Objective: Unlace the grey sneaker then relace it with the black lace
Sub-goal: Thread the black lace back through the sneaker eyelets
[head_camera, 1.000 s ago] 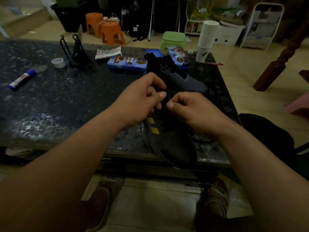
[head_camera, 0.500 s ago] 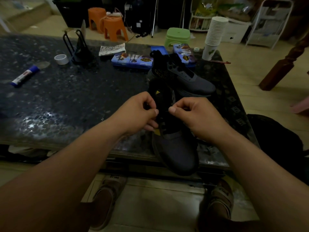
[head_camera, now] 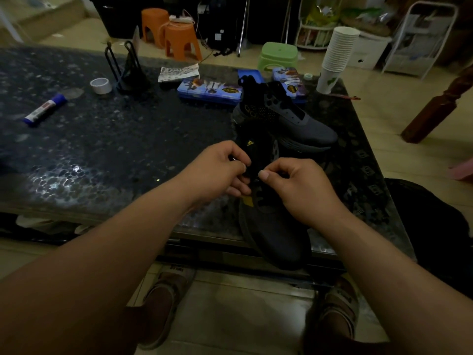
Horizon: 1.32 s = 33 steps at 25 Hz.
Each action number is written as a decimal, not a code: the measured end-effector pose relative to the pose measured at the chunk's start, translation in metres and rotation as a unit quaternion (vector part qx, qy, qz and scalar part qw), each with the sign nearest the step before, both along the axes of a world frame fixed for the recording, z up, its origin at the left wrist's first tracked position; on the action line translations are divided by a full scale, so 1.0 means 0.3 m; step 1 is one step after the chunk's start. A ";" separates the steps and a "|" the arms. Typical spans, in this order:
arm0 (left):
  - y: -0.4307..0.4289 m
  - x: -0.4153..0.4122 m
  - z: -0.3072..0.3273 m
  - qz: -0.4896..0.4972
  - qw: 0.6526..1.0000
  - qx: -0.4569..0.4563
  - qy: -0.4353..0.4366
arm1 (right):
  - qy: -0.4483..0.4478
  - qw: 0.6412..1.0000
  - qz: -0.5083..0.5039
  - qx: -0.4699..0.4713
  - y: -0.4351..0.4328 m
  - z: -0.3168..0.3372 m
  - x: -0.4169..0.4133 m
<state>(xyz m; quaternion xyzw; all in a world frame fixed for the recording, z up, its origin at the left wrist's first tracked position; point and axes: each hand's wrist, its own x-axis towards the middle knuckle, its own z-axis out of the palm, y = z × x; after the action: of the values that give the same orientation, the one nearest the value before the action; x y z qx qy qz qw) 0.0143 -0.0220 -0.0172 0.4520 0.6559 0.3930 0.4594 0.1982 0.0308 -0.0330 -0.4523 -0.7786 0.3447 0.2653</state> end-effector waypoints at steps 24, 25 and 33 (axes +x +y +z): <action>-0.034 0.001 -0.057 -0.024 0.994 0.075 0.080 | 0.090 0.989 -0.052 -0.108 -0.016 -0.033 -0.027; -0.034 0.007 -0.061 -0.023 0.993 0.076 0.087 | 0.099 0.987 -0.062 -0.113 -0.019 -0.033 -0.031; -0.035 0.013 -0.069 -0.046 0.982 0.108 0.147 | 0.087 0.988 -0.069 -0.109 -0.033 -0.018 -0.031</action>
<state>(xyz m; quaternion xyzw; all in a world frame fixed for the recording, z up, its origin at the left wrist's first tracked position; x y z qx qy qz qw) 0.0184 -0.0324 -0.0379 0.5817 0.6485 0.3689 0.3240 0.1890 0.0211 -0.0384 -0.4992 -0.6776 0.4462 0.3043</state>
